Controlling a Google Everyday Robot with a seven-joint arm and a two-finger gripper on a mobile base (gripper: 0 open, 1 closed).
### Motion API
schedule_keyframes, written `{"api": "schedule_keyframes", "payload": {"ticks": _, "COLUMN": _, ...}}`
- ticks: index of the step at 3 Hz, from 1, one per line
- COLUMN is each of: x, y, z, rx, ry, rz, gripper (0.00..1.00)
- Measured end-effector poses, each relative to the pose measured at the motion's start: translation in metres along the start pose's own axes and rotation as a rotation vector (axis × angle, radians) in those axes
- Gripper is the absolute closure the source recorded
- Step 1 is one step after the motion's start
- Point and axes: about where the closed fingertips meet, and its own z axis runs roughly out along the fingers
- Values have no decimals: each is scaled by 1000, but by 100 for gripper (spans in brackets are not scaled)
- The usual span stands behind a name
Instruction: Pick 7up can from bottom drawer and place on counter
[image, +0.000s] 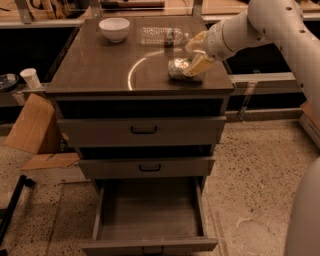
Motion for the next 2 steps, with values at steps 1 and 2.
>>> {"api": "schedule_keyframes", "payload": {"ticks": 1, "x": 13, "y": -24, "z": 6, "rx": 53, "ry": -26, "rz": 39, "gripper": 0}}
{"api": "schedule_keyframes", "payload": {"ticks": 2, "x": 21, "y": -37, "z": 9, "rx": 85, "ry": -47, "rz": 69, "gripper": 0}}
